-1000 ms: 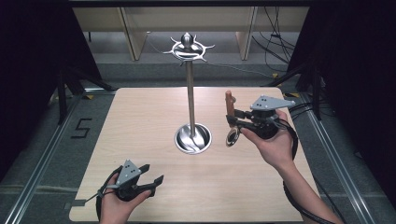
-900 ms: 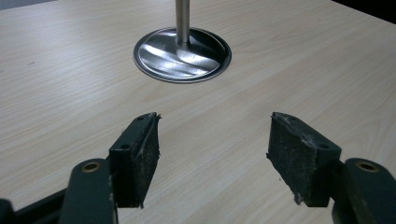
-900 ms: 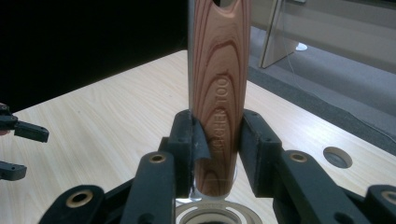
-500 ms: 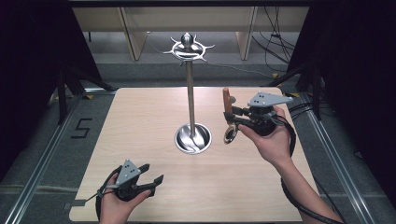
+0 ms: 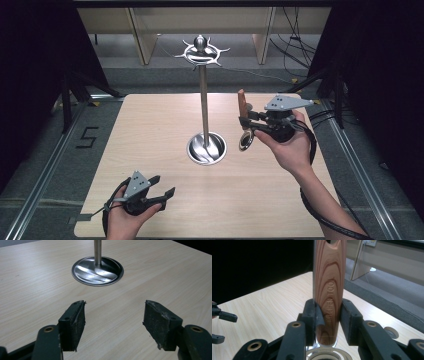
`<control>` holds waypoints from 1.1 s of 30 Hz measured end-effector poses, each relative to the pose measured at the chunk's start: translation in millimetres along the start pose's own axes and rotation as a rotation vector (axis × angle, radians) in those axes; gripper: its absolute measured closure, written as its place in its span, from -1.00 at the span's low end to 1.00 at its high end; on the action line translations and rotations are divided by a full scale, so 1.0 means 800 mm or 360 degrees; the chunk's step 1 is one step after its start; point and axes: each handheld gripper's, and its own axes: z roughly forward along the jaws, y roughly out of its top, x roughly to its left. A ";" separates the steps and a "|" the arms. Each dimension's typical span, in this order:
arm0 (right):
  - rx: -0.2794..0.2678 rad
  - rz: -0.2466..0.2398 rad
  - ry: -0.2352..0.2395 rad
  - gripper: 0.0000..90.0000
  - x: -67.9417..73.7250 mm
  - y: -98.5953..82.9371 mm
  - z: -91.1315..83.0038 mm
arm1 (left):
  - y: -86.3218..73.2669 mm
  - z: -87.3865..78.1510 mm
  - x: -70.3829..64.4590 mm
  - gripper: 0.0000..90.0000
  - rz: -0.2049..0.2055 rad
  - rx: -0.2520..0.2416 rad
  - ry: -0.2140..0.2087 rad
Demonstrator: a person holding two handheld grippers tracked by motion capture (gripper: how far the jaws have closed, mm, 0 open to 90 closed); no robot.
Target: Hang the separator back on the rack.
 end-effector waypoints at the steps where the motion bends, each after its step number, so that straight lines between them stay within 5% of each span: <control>1: -0.0023 0.0008 -0.0008 0.53 0.000 0.001 0.001 | 0.000 0.000 -0.001 -0.26 -0.0009 -0.0006 -0.0001; 23: -0.0062 0.0013 -0.0006 0.52 0.007 0.016 0.003 | 0.000 0.000 0.000 -0.26 0.0024 0.0000 0.0003; 25: -0.0059 -0.0028 -0.0003 0.52 0.004 0.018 0.002 | 0.000 0.000 0.000 -0.26 0.0019 -0.0008 -0.0008; 28: -0.0052 0.0027 0.0024 0.52 0.008 0.020 0.003 | 0.000 0.000 0.000 -0.26 0.0019 -0.0006 -0.0010; 31: -0.0070 -0.0027 0.0014 0.52 0.006 0.022 0.005 | 0.000 0.000 0.000 -0.26 0.0019 -0.0008 -0.0009; 33: -0.0077 0.0016 -0.0010 0.52 0.009 0.023 0.005 | 0.001 -0.001 0.000 -0.26 0.0018 -0.0006 -0.0002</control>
